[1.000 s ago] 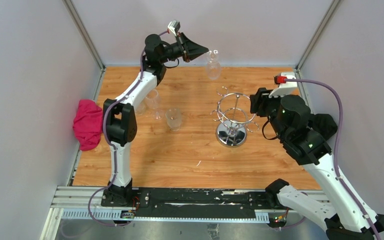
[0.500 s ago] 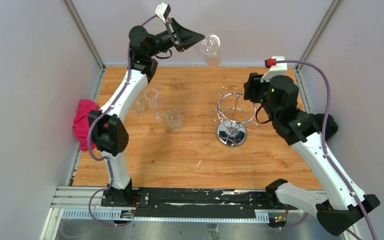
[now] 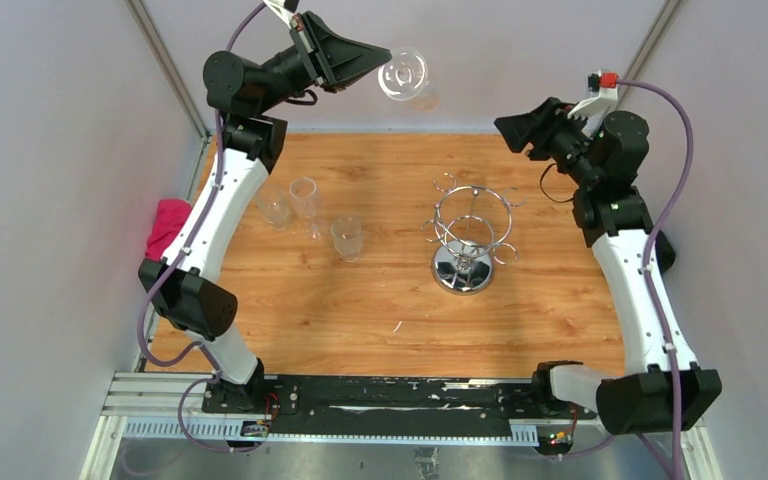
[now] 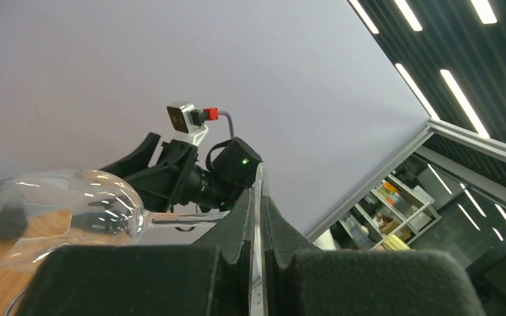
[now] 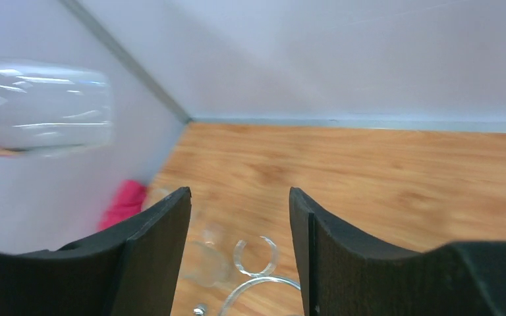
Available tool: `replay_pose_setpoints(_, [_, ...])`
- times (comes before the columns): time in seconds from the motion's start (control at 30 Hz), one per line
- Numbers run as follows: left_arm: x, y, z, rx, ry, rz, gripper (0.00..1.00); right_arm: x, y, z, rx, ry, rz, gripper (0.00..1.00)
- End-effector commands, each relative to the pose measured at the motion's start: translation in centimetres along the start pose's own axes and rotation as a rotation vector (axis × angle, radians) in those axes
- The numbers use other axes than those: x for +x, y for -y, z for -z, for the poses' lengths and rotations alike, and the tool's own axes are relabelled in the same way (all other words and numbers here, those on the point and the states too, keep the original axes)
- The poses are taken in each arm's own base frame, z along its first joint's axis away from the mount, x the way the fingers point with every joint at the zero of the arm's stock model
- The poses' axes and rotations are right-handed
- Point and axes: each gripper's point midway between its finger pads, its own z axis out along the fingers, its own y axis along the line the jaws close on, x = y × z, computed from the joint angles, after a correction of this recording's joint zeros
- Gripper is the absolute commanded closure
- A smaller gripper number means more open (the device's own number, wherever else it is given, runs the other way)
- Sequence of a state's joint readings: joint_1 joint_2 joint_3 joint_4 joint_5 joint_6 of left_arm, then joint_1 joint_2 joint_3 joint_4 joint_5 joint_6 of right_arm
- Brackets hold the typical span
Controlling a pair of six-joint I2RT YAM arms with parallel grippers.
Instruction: Take the wine glass off the wine glass rack
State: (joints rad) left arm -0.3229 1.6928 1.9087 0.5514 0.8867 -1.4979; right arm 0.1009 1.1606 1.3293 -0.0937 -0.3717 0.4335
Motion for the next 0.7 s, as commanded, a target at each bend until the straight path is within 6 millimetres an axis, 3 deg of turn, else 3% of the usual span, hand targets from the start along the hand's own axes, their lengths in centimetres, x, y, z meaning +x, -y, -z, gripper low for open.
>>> replay_pose_setpoints(0.0, [0.3,3.0,0.3,0.047,-0.003,-0.05,1.0,-2.3,-6.4,0.5,-0.464,0.034,-0.168,0.38])
replay_pose_setpoints(0.17, [0.5,4.6,0.6,0.072,-0.008,-0.068,1.0,-3.3,-8.4,0.5,-0.706,0.021,-0.309,0.36])
replay_pose_setpoints(0.4, [0.7,5.8,0.8,0.106,-0.007,-0.067,1.0,-4.9,-8.5,0.0,-1.0,0.034,-0.578,0.36])
replay_pose_setpoints(0.47, [0.7,6.2,0.9,0.125,-0.007,-0.056,1.0,-4.3,-7.7,-1.4,-0.997,0.005,-0.628,0.37])
replay_pose_setpoints(0.67, [0.9,6.6,1.1,0.138,-0.004,-0.058,1.0,-4.4,-9.3,-1.8,-1.045,-0.005,-0.607,0.38])
